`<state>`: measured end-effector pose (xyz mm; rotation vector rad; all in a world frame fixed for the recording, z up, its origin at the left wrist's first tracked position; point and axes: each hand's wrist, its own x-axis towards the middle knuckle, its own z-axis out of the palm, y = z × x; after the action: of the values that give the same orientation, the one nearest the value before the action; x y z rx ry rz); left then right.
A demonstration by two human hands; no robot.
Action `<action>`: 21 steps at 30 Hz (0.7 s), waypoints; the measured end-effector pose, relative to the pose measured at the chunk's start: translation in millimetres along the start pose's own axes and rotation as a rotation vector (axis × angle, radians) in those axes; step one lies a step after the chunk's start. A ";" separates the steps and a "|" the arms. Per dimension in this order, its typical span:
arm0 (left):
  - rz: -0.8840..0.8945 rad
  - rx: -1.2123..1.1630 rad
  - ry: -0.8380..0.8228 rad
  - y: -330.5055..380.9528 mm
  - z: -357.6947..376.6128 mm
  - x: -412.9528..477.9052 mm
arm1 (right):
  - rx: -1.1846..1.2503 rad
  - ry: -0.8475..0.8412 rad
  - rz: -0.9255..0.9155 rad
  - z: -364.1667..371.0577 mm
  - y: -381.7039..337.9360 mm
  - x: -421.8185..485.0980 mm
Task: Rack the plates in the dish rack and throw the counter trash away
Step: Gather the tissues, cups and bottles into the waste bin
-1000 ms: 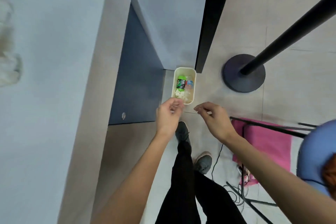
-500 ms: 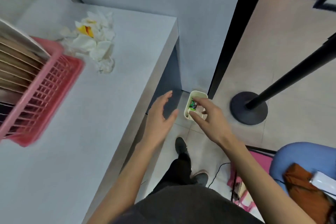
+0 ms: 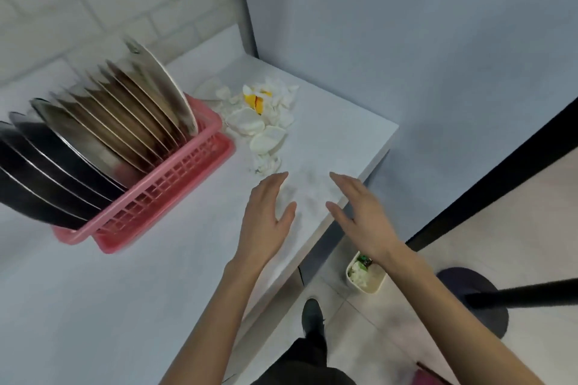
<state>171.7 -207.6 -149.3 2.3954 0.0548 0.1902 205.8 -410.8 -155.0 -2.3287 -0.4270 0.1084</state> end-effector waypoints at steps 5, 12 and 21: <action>-0.034 0.086 0.085 -42.1 -7.1 51.4 | -0.053 -0.076 -0.060 7.5 -2.2 72.0; -0.273 0.135 0.119 -74.2 4.9 91.1 | -0.145 -0.196 -0.108 18.3 -2.7 142.8; -0.399 -0.004 0.151 -86.3 0.3 99.6 | -0.306 -0.224 -0.233 45.8 -20.2 196.0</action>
<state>271.4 -134.8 -195.6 2.3071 0.5953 0.1813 375.4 -300.8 -164.1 -2.5535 -0.8764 0.2039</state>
